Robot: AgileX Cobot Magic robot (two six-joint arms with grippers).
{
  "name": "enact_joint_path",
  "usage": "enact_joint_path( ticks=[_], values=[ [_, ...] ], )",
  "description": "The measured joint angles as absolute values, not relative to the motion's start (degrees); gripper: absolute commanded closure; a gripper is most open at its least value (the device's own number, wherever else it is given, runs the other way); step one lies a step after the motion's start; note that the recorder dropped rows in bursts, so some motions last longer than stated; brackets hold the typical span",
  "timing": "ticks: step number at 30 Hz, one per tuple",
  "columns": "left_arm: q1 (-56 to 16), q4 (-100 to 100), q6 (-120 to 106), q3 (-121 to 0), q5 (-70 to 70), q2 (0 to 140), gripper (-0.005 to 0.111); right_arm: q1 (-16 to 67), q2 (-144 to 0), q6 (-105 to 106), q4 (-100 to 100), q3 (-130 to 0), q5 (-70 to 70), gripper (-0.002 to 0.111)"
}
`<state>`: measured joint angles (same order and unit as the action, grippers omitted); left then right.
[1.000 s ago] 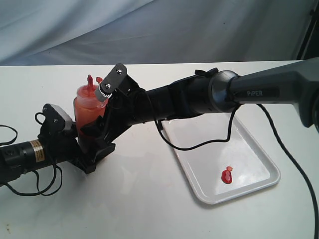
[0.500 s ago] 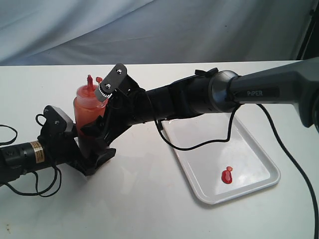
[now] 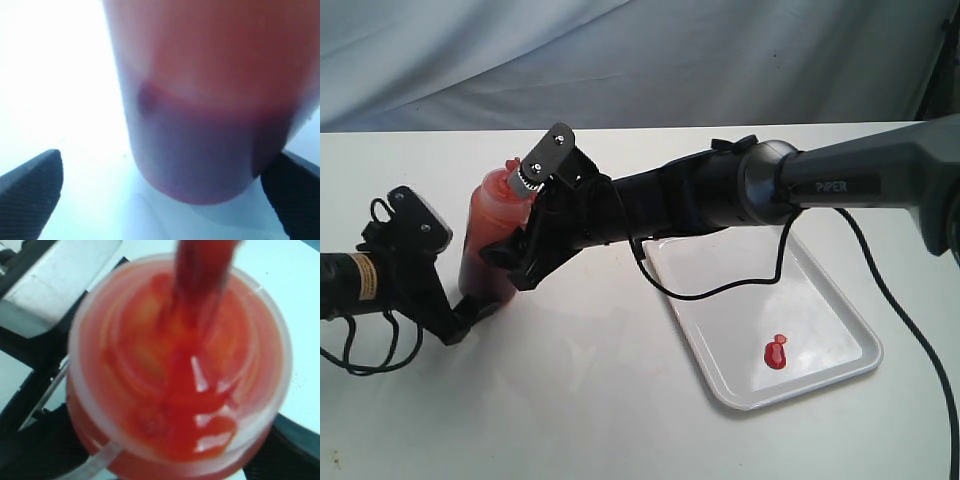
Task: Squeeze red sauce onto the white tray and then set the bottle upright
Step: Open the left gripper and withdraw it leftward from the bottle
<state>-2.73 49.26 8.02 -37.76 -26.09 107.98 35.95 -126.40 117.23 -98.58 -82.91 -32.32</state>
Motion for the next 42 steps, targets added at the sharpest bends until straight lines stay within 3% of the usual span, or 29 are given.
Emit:
enact_joint_path(
  ticks=[5, 16, 25, 42],
  values=[
    [-2.73, 47.7, 7.7, -37.65, -19.57, 103.26, 0.002, 35.95, -126.4, 118.46, -98.88, -83.05, -31.3, 0.105],
    [-1.77, 43.8, 6.03, -36.51, -19.21, 102.55, 0.002, 35.95, -126.4, 118.89, -98.32, -83.05, -33.07, 0.105],
    [5.64, 37.42, 6.42, -36.51, -23.67, 102.55, 0.002, 35.95, -126.4, 118.89, -97.38, -83.05, -35.33, 0.105],
    [5.92, 37.43, 6.79, -36.51, -26.46, 102.55, 0.002, 35.95, -124.43, 116.18, -88.81, -83.05, -33.28, 0.105]
  ],
)
